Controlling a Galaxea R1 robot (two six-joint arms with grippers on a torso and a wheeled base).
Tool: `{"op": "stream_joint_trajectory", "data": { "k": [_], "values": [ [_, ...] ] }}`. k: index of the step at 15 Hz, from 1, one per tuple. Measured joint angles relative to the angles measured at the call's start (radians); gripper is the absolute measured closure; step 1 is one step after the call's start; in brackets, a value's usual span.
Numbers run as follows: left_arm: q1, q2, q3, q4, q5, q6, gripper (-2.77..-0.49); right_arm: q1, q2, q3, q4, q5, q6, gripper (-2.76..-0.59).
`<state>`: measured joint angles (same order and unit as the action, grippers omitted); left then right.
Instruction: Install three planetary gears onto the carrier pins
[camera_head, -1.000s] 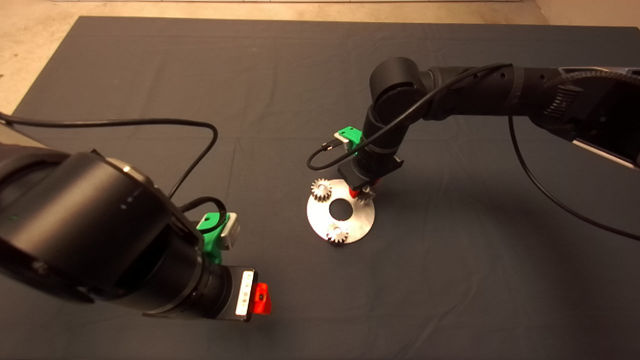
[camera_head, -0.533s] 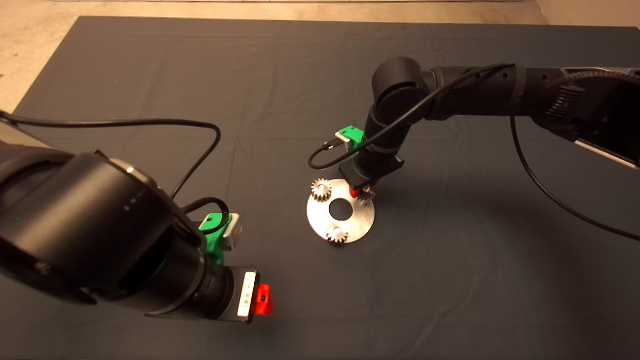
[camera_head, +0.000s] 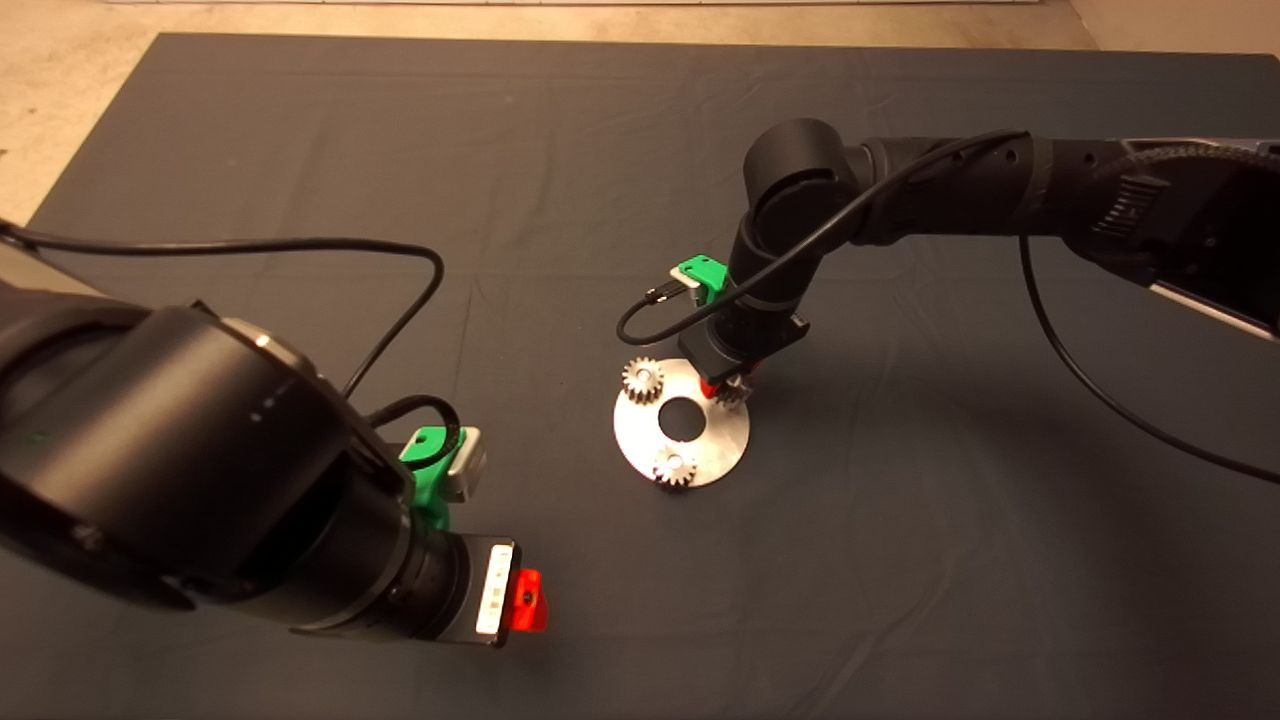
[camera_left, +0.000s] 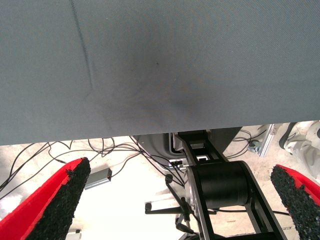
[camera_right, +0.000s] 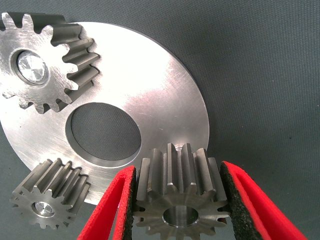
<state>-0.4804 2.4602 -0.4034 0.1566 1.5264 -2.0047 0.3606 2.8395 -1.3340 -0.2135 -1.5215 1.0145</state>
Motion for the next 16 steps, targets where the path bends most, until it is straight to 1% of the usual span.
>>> {"op": "stream_joint_trajectory", "data": {
  "k": [5,7,11,12,14,16],
  "values": [
    [0.000,0.000,0.000,0.000,0.000,0.000,-2.62,-0.007,0.000,0.023,-0.006,-0.009,0.001,-1.07],
    [0.000,0.000,0.000,0.000,0.000,0.000,-2.62,-0.008,-0.004,0.027,-0.007,-0.008,0.001,-1.07],
    [0.000,0.000,0.000,0.000,0.000,0.000,-2.62,-0.007,-0.022,0.034,-0.006,0.007,0.001,-1.07],
    [0.000,0.000,0.000,0.000,0.000,0.000,-2.62,-0.007,-0.028,0.035,-0.006,0.015,0.001,-1.07],
    [0.000,0.000,0.000,0.000,0.000,0.000,-2.62,-0.007,-0.034,0.036,-0.005,0.022,0.001,-1.07],
    [0.000,0.000,0.000,0.000,0.000,0.000,-2.62,-0.007,-0.035,0.036,-0.005,0.022,0.000,-1.07]
  ]
}}
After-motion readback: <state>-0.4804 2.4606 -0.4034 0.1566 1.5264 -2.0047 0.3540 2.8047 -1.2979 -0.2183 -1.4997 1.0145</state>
